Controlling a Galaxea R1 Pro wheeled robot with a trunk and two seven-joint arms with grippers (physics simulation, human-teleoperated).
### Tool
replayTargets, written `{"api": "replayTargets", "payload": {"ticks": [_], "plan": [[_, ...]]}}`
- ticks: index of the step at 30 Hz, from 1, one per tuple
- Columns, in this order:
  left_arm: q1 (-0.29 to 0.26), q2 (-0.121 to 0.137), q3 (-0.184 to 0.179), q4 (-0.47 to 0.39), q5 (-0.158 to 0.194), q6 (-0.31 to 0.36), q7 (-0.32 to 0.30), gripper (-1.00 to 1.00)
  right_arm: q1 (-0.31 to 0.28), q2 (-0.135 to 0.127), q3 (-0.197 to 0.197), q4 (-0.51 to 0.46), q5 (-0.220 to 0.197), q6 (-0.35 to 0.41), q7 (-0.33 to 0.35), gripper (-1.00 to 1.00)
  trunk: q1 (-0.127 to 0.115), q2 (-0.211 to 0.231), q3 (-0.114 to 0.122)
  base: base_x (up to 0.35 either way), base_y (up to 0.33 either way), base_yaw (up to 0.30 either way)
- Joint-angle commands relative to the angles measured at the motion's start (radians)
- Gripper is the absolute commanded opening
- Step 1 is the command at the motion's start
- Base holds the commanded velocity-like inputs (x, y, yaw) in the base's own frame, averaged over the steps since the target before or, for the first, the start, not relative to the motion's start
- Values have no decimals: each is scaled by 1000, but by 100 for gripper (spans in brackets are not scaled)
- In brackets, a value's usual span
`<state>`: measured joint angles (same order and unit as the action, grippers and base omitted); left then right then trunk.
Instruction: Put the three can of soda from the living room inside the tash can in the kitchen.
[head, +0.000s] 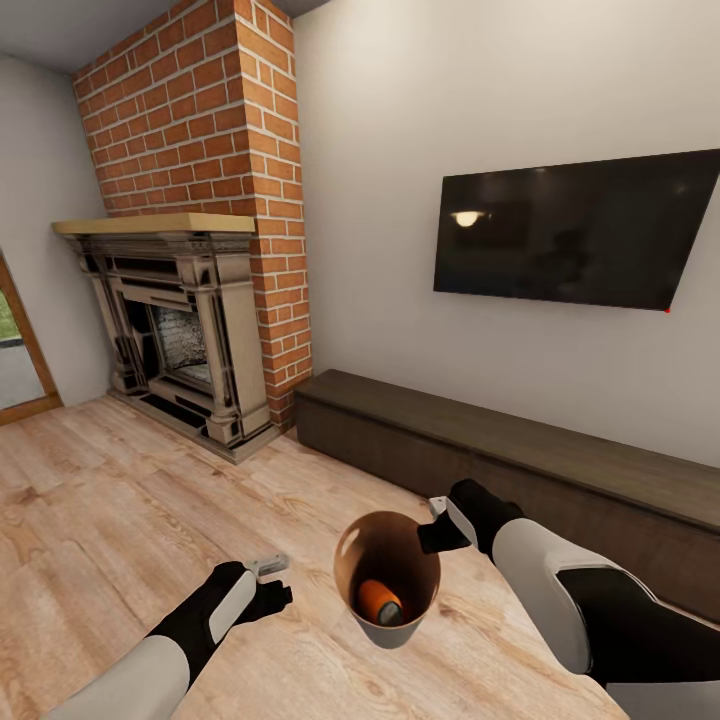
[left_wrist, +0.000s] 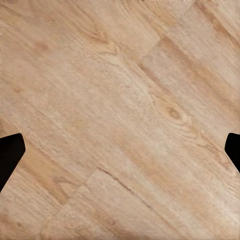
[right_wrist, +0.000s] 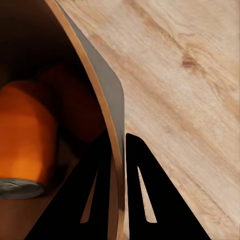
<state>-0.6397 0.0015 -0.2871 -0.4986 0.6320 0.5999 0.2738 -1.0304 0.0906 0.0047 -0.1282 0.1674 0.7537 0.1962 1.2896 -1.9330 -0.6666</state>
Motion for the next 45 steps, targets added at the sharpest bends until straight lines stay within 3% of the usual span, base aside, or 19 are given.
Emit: {"api": "replayTargets", "payload": {"ticks": [1,38,42,45], "plan": [[0,0,0,0,0,0,0,100,0,1,-11,-1,-13,0,7,-100,0,0,0,0,0,0],[0,0,-3,2,0,-29,-1,100,8,1,-7,-4,-8,-3,4,-100,0,0,0,0,0,0],[0,0,-4,5,0,-29,-1,100,34,-1,-8,-8,-8,-3,3,-100,0,0,0,0,0,0],[0,-2,-8,7,0,-30,0,100,57,-16,-7,-11,-9,-4,4,-100,0,0,0,0,0,0]]}}
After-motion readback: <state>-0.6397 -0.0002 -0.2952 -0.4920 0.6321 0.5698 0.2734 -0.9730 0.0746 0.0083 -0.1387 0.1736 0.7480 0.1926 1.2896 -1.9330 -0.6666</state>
